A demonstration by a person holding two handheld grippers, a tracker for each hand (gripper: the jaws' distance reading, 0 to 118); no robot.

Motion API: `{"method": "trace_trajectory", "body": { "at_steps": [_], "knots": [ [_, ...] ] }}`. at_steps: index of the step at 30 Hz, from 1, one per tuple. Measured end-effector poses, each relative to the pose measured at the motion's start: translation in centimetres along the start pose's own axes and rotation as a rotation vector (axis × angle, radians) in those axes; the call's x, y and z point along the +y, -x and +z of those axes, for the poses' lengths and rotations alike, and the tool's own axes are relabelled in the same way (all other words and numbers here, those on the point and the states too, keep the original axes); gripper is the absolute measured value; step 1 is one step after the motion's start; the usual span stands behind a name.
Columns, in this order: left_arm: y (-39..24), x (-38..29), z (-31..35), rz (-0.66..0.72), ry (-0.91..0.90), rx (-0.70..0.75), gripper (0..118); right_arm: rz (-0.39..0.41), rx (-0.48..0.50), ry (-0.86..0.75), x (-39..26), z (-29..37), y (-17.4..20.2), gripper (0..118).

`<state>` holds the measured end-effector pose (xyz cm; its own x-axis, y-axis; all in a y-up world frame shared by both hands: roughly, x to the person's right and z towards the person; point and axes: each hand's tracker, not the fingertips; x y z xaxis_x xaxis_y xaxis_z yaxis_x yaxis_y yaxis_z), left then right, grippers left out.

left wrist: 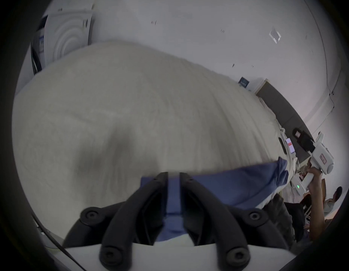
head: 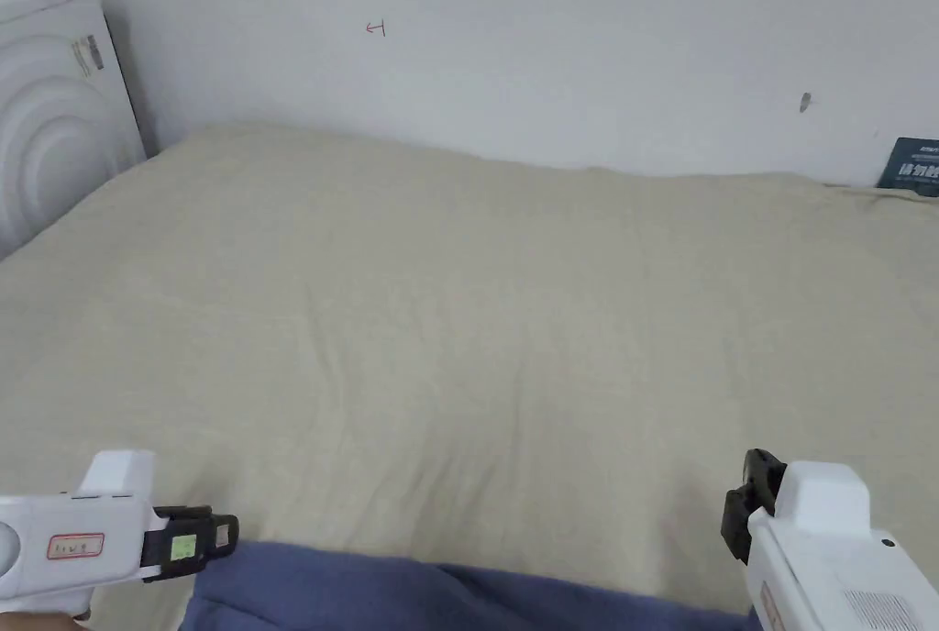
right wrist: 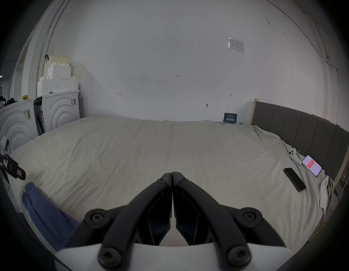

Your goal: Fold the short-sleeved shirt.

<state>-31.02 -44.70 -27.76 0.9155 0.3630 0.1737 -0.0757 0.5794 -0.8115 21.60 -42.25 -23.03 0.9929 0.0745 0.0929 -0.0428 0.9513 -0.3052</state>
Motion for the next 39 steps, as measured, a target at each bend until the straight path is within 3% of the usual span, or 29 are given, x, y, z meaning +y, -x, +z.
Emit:
{"method": "trace_trajectory", "body": {
  "at_steps": [4,8,12,17,21,39],
  "knots": [
    [1.8,-0.8,-1.3,0.054,0.091,-0.044,55,0.000,0.004,0.008,-0.2,0.0,0.2,1],
    [1.7,-1.5,-3.2,0.051,0.126,-0.046,57,-0.002,0.009,0.010,-0.3,0.0,0.4,1],
    [0.8,-2.1,-4.3,0.008,0.121,0.015,52,0.001,0.011,0.017,-0.5,-0.1,0.5,1],
    [-1.5,-2.6,-4.6,-0.053,0.118,0.100,15,-0.002,0.013,0.022,-0.6,-0.1,0.8,1],
    [-2.2,-2.8,-4.8,-0.061,0.113,0.118,4,0.003,0.025,0.025,-0.7,-0.2,1.2,1],
    [-2.4,1.2,3.7,0.022,0.014,-0.020,0,0.004,0.025,-0.003,-0.1,-0.2,0.7,1]
  ]
}}
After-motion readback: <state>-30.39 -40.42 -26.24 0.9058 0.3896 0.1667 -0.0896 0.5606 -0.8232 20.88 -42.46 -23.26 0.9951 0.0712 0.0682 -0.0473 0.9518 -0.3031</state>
